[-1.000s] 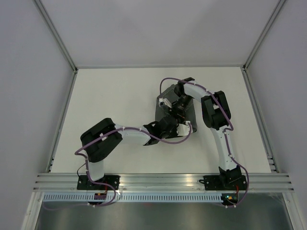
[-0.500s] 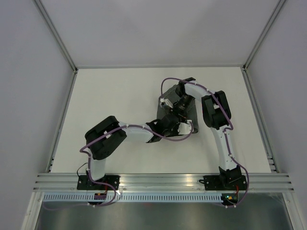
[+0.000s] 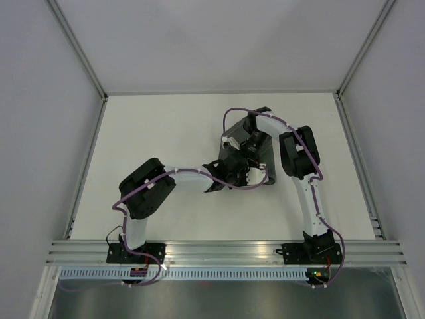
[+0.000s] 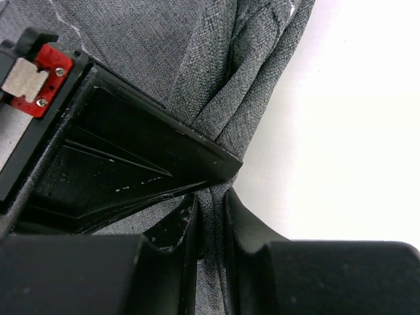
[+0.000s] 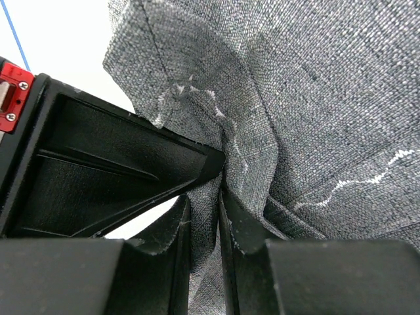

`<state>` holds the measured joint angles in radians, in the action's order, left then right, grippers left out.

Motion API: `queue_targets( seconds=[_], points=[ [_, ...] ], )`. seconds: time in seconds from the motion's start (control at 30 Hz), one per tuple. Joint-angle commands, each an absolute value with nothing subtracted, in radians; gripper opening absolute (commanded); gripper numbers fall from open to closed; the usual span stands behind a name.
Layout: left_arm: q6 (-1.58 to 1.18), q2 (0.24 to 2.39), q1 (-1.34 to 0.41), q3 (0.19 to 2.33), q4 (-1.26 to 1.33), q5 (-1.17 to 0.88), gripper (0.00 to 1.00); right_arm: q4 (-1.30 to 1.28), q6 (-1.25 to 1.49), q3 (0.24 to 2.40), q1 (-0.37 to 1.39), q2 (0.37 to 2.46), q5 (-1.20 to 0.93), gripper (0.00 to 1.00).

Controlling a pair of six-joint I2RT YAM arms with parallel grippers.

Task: Fold the napkin, place the utensils inside, and roll it up
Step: Roll the napkin at the center of the board.

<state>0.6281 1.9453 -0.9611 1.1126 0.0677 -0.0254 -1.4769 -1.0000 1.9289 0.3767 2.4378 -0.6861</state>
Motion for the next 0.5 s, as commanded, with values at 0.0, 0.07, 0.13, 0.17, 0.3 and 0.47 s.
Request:
queue_targets(
  seconds=[0.0,0.07,0.13,0.17,0.3,0.47],
  points=[
    [0.549,2.002,-0.94,1.138,0.006,-0.124,0.02,-1.365,-1.069,1.908,0.379,2.505,-0.548,0.15],
    [0.529,2.006,-0.93,1.154,-0.032,-0.156,0.02,-1.367,-1.068,1.904,0.373,2.491,-0.56,0.16],
    [0.52,2.009,-0.922,1.166,-0.058,-0.178,0.02,-1.373,-1.066,1.904,0.368,2.476,-0.578,0.19],
    [0.509,2.016,-0.917,1.172,-0.07,-0.204,0.02,-1.376,-1.063,1.905,0.364,2.468,-0.586,0.24],
    [0.477,2.026,-0.893,1.204,-0.109,-0.27,0.02,-1.385,-1.054,1.904,0.344,2.428,-0.632,0.37],
    [0.456,2.042,-0.861,1.235,-0.159,-0.333,0.02,-1.408,-1.04,1.914,0.315,2.359,-0.68,0.5]
  ],
)
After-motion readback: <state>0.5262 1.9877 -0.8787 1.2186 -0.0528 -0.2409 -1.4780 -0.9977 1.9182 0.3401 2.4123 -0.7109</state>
